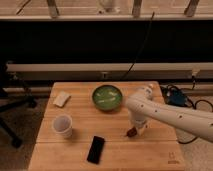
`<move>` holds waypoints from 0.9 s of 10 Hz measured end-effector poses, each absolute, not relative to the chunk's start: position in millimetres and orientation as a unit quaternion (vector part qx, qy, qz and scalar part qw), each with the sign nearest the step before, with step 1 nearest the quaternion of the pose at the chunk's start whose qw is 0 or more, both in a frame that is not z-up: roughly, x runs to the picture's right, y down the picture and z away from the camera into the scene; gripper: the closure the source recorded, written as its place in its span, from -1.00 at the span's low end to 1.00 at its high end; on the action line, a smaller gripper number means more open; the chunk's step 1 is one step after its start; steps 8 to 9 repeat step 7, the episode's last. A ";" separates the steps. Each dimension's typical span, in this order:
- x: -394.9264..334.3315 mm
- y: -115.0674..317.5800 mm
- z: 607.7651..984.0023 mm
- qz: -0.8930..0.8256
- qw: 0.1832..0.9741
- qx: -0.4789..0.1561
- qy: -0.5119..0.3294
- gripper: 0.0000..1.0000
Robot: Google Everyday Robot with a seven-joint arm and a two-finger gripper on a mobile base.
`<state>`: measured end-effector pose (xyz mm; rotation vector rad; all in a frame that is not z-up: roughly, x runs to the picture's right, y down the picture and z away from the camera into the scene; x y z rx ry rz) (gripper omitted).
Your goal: Drag the pepper across the table
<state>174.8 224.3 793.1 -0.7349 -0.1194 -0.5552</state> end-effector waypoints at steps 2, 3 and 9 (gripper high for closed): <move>173.5 224.1 792.0 -0.270 0.894 -0.354 -0.058 1.00; 172.6 223.9 791.6 -0.272 0.893 -0.354 -0.058 1.00; 163.2 223.3 789.6 -0.288 0.889 -0.351 -0.062 1.00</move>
